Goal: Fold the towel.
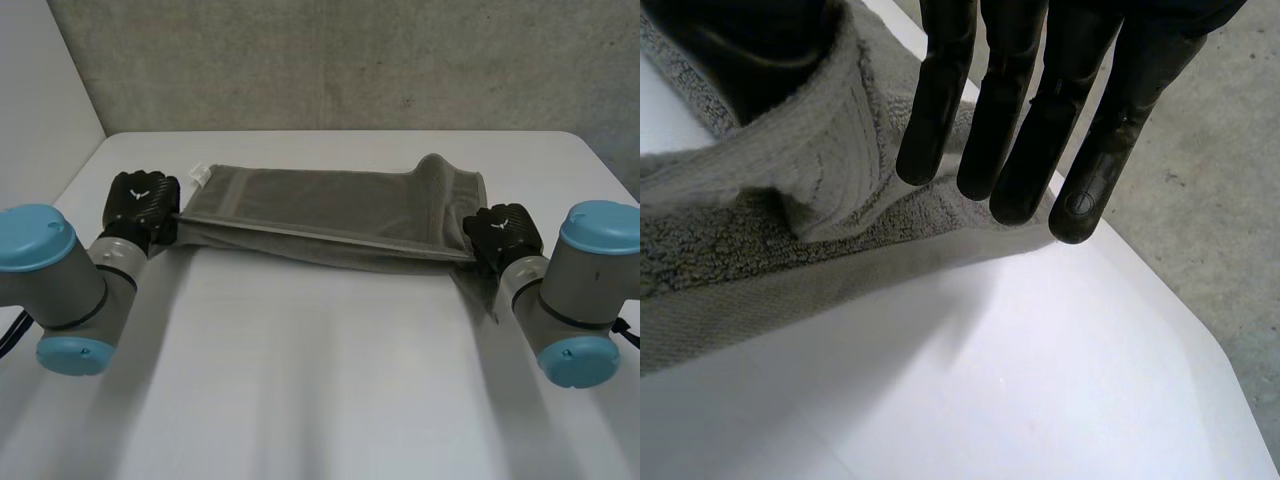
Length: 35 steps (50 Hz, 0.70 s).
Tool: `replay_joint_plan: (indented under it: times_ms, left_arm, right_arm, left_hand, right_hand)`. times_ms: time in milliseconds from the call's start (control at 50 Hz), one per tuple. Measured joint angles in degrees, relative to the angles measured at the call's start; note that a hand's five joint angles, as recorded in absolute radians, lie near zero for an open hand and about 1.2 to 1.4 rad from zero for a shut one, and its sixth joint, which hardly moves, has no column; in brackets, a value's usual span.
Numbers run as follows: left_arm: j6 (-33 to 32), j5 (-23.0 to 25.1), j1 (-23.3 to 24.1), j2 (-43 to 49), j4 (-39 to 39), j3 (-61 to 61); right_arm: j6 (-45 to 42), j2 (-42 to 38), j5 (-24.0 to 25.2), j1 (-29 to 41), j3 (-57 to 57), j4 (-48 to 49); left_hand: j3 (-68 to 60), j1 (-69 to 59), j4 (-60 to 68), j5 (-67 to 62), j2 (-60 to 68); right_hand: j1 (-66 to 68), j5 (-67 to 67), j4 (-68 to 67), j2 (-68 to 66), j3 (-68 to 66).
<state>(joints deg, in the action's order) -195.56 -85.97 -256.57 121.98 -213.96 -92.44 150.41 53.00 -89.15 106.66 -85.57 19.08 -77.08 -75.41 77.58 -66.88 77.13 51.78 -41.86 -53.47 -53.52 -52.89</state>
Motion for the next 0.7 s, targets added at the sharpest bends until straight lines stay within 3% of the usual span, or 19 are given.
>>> replay_joint_plan:
  times_ms: [180,240,260,300,500,700]
  left_arm:
    - [-0.1,0.0,-1.2,0.3,0.1,1.1]
    - [-0.1,0.0,-1.5,0.1,0.2,1.3]
    - [-0.1,0.0,-1.7,-0.1,0.3,1.4]
    - [0.0,0.0,-1.9,-0.5,0.6,1.5]
    - [0.3,0.2,-1.8,-9.2,7.2,1.5]
    - [2.8,3.4,-0.3,-26.4,24.1,2.8]
  right_arm:
    - [0.2,0.6,0.2,-1.9,2.5,-5.4]
    - [0.5,1.4,0.5,-2.5,3.5,-7.9]
    - [0.7,1.9,0.9,-2.8,4.1,-9.2]
    - [1.1,2.8,1.6,-3.3,4.8,-11.1]
    - [2.0,12.6,11.0,-6.0,9.6,-25.8]
    - [-0.5,24.9,22.5,-6.8,14.4,-52.2]
  left_hand:
    - [0.0,0.0,0.0,0.0,0.0]
    - [0.0,0.0,0.0,0.0,0.0]
    - [0.0,0.0,0.0,0.0,0.0]
    - [0.0,0.0,0.0,0.0,0.0]
    - [0.0,0.0,0.0,0.0,0.0]
    - [0.0,0.0,0.0,0.0,0.1]
  right_hand:
    - [-7.1,7.8,8.3,8.4,7.9]
    - [5.1,-3.8,-2.4,-3.5,-3.0]
    - [16.0,-15.2,-14.0,-14.5,-14.5]
    - [24.3,-23.2,-21.5,-22.4,-22.1]
    - [24.9,-24.9,-23.0,-23.3,-23.1]
    - [24.9,-25.2,-23.0,-23.3,-23.1]
